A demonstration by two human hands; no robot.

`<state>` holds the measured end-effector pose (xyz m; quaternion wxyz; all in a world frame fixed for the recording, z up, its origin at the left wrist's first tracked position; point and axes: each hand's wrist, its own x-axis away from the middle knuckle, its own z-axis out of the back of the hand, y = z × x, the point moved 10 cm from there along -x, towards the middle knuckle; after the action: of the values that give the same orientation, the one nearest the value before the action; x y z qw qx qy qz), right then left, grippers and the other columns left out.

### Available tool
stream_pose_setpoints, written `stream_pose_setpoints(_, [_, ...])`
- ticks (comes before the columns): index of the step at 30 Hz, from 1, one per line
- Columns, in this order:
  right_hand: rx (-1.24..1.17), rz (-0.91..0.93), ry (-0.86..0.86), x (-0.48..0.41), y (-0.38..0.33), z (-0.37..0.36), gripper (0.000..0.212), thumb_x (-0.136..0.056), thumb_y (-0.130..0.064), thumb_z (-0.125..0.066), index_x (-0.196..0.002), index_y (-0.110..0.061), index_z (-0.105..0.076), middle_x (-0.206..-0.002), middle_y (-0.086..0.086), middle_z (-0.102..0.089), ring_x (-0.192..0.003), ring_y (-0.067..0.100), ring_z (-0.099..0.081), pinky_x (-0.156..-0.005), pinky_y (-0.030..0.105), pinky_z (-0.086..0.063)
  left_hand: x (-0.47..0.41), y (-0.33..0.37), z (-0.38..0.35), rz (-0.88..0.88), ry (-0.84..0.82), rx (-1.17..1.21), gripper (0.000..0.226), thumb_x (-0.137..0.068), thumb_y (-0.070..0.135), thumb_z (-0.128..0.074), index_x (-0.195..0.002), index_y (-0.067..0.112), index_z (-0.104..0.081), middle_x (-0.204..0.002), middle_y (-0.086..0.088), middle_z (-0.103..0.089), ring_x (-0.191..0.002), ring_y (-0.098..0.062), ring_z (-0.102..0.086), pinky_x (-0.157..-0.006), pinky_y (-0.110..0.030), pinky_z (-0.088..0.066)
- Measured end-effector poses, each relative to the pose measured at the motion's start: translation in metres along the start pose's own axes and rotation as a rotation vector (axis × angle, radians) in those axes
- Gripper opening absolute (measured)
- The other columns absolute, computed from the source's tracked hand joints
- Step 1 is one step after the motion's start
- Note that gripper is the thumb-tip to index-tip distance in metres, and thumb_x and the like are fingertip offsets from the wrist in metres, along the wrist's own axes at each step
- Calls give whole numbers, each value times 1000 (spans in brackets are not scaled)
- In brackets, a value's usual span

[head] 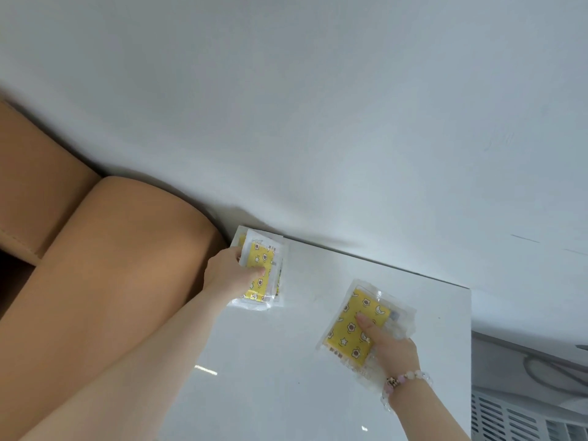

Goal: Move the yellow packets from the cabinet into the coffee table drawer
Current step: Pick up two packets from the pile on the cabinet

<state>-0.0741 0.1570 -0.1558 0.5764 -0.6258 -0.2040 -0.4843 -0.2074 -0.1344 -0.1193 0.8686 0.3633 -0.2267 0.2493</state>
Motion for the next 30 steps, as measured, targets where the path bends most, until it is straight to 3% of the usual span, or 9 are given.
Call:
stream_pose_setpoints(7, [-12, 9, -13, 0, -4, 5, 35, -66, -31, -84, -93, -16, -67, -94, 8, -72, -93, 31, -66, -92, 49, -51, 42, 33, -9, -200, -8, 49, 26, -94, 22, -52, -119, 13, -49, -99, -5, -65, -93, -25, -61, -83, -37, -48])
stream_pose_setpoints(12, [-15, 44, -70, 7, -19, 5, 23, -71, -27, -81, -91, -24, -69, -93, 6, -74, -92, 30, -68, -92, 49, -51, 69, 40, -46, -144, -167, 153, 12, -99, 17, -42, -110, 20, -36, -80, 11, -45, -64, 2, -41, -53, -17, -34])
stream_pose_setpoints(15, [-18, 104, -152, 11, -37, -7, 13, -75, -23, -78, -84, -28, -71, -93, 4, -75, -92, 29, -69, -91, 50, -51, 84, 47, -66, -77, -287, 295, 38, -98, 27, -47, -133, 17, -36, -107, 5, -54, -77, -5, -48, -62, -15, -38])
stream_pose_setpoints(17, [14, 95, -193, 16, -43, -16, 34, -62, -35, -85, -91, -24, -72, -92, 5, -75, -89, 28, -70, -86, 48, -54, 91, 52, -77, -41, -342, 337, 65, -93, 45, -52, -144, 13, -27, -121, 6, -46, -100, -13, -46, -80, -22, -31])
stream_pose_setpoints(19, [89, 48, -206, 20, -42, -20, 52, -58, -44, -86, -98, -15, -71, -86, 4, -73, -76, 22, -70, -65, 31, -58, 101, 61, -88, -64, -396, 310, 80, -80, 56, -61, -140, 14, -30, -113, 14, -38, -105, -10, -46, -82, -21, -31])
stream_pose_setpoints(21, [138, 18, -203, 27, -43, -21, 38, -71, -37, -80, -97, -11, -70, -80, 3, -70, -64, 17, -65, -45, 20, -47, 104, 67, -97, -101, -424, 290, 74, -65, 56, -73, -123, 20, -43, -117, 18, -50, -99, -3, -57, -71, -13, -41])
stream_pose_setpoints(24, [118, -11, -235, 31, -41, -23, 35, -73, -33, -78, -100, -11, -72, -82, 5, -74, -65, 18, -69, -47, 19, -50, 101, 66, -108, -110, -481, 339, 61, -63, 35, -87, -110, 21, -52, -104, 8, -66, -88, -2, -64, -64, -14, -50])
stream_pose_setpoints(28, [181, -45, -237, 27, -27, -16, 105, -29, -79, -75, -113, -18, -65, -102, 5, -72, -91, 24, -70, -86, 39, -56, 102, 65, -113, -163, -571, 252, 56, -64, 26, -87, -111, 23, -57, -102, 7, -70, -92, -9, -68, -83, -29, -55])
stream_pose_setpoints(30, [242, -55, -222, 26, -25, -11, 119, -20, -90, -63, -115, -18, -63, -106, 4, -70, -95, 23, -68, -88, 40, -54, 104, 63, -113, -155, -582, 267, 49, -69, 22, -85, -109, 24, -58, -100, 8, -70, -91, -8, -68, -82, -26, -54])
